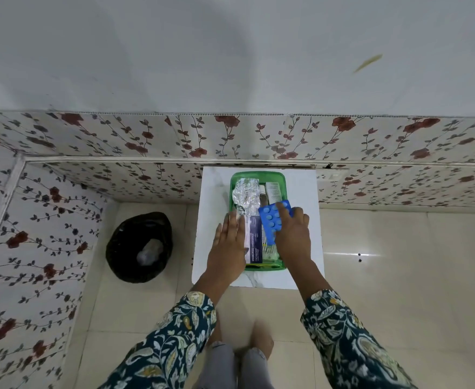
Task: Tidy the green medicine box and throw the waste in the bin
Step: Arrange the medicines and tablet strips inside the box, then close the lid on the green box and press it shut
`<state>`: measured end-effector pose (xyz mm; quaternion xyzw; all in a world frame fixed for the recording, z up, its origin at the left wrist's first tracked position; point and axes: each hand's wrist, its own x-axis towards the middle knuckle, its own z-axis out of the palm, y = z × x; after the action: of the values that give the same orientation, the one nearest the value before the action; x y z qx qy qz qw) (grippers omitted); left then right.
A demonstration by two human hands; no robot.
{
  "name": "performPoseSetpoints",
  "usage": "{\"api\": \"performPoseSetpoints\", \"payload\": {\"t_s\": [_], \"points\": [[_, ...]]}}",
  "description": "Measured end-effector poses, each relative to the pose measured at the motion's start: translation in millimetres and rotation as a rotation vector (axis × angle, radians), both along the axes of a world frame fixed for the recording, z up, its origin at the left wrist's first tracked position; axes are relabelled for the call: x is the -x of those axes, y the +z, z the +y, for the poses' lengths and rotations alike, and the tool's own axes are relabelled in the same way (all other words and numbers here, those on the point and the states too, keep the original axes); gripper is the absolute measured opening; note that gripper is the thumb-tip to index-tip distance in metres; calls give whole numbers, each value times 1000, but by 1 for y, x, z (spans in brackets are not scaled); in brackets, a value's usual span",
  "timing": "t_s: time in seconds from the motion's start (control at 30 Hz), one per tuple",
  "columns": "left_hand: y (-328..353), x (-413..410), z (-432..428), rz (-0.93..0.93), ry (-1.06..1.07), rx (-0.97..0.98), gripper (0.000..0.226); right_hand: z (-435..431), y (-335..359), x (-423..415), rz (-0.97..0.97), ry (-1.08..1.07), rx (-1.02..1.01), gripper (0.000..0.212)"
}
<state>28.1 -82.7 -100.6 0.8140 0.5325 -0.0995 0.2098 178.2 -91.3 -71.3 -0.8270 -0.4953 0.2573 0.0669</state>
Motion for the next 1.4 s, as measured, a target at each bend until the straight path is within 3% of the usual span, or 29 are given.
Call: {"api": "performPoseSetpoints", "payload": {"t_s": [0.17, 0.27, 0.4, 0.5, 0.57, 0.63, 0.7, 0.8, 0.87, 0.97, 1.03, 1.1, 1.23, 1.4], "points": [[-6, -5, -3, 143, -74, -103, 72, 9, 7, -7, 254, -285, -310, 60], [-4, -1, 3, 191, -125, -127, 70, 13, 13, -3, 504, -429, -291, 58], [1, 3, 11, 120, -122, -109, 67, 5, 10, 14, 228, -143, -66, 54], [10, -1, 16, -110, 54, -62, 71, 0, 9, 16, 85, -190, -118, 46], [13, -4, 22, -228, 291, 71, 69, -1, 8, 10, 113, -277, -159, 41], [15, -6, 31, -297, 497, 286, 51, -2, 4, 1, 180, -389, -188, 34], [19, -5, 39, -367, 597, 425, 30, -5, -4, -9, 269, -512, -196, 30], [26, 1, 44, -461, 656, 468, 14, -8, -22, -23, 417, -695, -146, 25], [34, 10, 45, -519, 693, 492, 9, -8, -36, -26, 396, -650, -4, 21], [43, 31, 48, -563, 753, 501, 17, -10, -52, -14, 305, -388, 283, 26], [48, 42, 50, -605, 758, 498, 17, -10, -59, -5, 242, -339, 316, 29], [53, 49, 51, -652, 772, 508, 17, -10, -54, -3, 243, -435, 248, 28], [53, 49, 54, -623, 821, 559, 24, -15, -16, -17, 240, -578, -142, 8], [43, 26, 51, -591, 841, 664, 20, -23, 34, 1, 105, -385, -371, 13]]}}
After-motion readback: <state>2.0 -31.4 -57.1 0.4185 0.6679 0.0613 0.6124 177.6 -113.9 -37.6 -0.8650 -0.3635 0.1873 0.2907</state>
